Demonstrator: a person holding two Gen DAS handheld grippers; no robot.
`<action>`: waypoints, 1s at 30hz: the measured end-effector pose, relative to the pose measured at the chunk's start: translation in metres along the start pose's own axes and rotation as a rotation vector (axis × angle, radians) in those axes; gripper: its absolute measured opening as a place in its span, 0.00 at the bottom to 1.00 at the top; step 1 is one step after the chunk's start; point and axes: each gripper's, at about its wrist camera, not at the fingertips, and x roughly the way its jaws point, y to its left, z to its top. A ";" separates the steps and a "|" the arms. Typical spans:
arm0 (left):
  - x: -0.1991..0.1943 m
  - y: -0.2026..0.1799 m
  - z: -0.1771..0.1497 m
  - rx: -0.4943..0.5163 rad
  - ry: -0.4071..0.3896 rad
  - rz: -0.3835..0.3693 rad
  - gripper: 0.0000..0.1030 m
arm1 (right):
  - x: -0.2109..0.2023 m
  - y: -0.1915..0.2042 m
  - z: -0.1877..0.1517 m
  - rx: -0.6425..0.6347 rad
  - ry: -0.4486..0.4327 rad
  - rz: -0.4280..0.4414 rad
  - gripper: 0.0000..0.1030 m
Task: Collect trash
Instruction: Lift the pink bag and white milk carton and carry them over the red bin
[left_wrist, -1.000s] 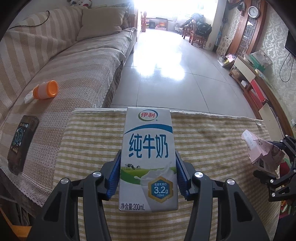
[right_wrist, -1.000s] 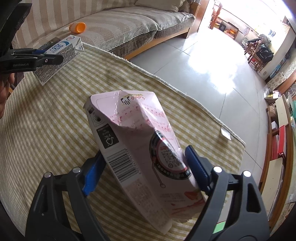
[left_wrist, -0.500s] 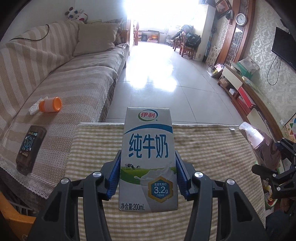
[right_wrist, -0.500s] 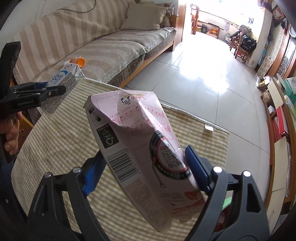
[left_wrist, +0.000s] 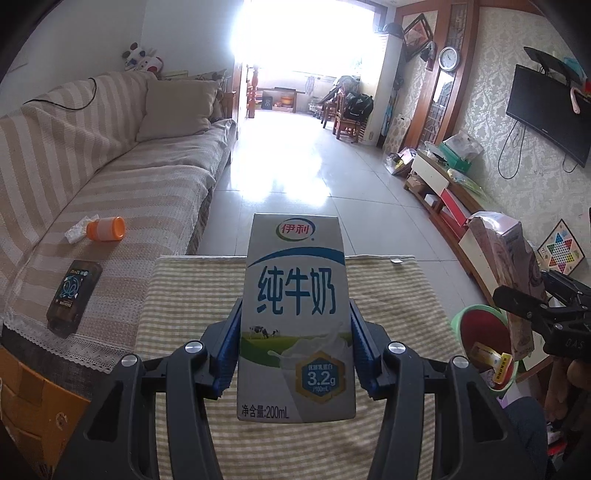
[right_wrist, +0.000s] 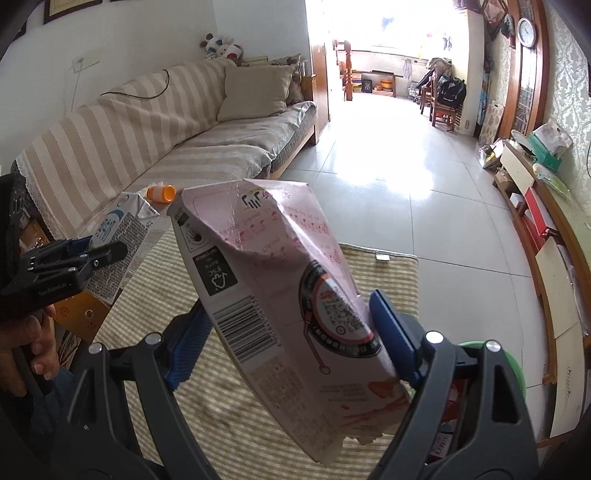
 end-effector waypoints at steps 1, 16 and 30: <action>-0.007 -0.003 -0.002 0.004 -0.006 -0.005 0.48 | -0.006 0.001 -0.002 0.004 -0.012 -0.004 0.80; -0.047 -0.032 -0.011 0.024 -0.038 -0.055 0.48 | -0.049 0.001 -0.030 0.106 -0.066 -0.007 0.80; -0.034 -0.069 -0.012 0.055 -0.015 -0.102 0.48 | -0.061 -0.031 -0.036 0.160 -0.084 -0.042 0.80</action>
